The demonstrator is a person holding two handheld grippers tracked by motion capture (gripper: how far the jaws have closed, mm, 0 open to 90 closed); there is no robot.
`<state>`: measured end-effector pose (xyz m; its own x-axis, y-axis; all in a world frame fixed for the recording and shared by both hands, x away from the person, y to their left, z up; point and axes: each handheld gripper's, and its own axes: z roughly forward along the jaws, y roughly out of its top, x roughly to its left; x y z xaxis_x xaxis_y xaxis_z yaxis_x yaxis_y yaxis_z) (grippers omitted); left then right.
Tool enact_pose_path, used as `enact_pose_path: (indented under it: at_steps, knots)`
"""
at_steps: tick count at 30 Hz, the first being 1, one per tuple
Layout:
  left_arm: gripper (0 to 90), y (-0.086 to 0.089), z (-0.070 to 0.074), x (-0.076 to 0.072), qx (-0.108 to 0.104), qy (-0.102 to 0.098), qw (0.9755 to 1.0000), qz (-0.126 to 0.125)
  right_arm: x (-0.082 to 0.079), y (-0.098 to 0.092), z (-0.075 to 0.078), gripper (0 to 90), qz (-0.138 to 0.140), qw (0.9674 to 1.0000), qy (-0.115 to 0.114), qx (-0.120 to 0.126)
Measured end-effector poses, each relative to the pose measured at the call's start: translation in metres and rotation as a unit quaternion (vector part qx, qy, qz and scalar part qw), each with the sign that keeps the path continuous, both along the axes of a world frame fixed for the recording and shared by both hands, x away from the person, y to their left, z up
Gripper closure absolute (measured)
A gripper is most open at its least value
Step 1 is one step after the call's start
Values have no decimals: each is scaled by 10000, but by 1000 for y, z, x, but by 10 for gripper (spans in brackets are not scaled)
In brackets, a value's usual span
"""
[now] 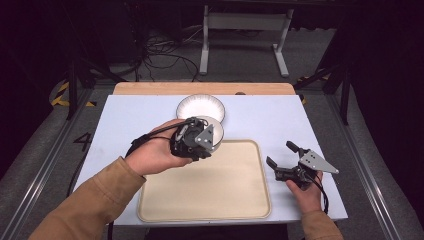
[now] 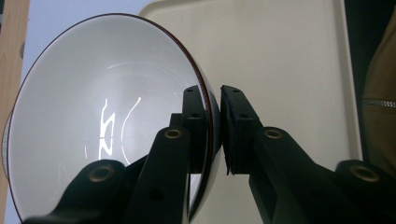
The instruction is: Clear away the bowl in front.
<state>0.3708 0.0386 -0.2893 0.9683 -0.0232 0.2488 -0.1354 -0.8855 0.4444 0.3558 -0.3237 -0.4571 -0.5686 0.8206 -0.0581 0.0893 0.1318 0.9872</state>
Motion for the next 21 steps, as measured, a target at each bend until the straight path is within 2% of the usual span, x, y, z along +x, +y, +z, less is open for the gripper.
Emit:
enact_pose_path:
  at_steps: [3,9,14,21]
  knots:
    - [811,0,-1,-6,-35,3,10000,-51,0,0,0,50,1,10000,-1,-2]
    - [811,-3,-8,-14,26,73,9998,-183,0,0,0,50,-5,10000,8,4]
    - [809,-7,-22,-22,122,113,9995,-275,0,0,0,50,2,10000,11,5]
    - [806,-11,-38,-23,205,199,9988,-396,0,0,0,49,2,10000,-2,-6]
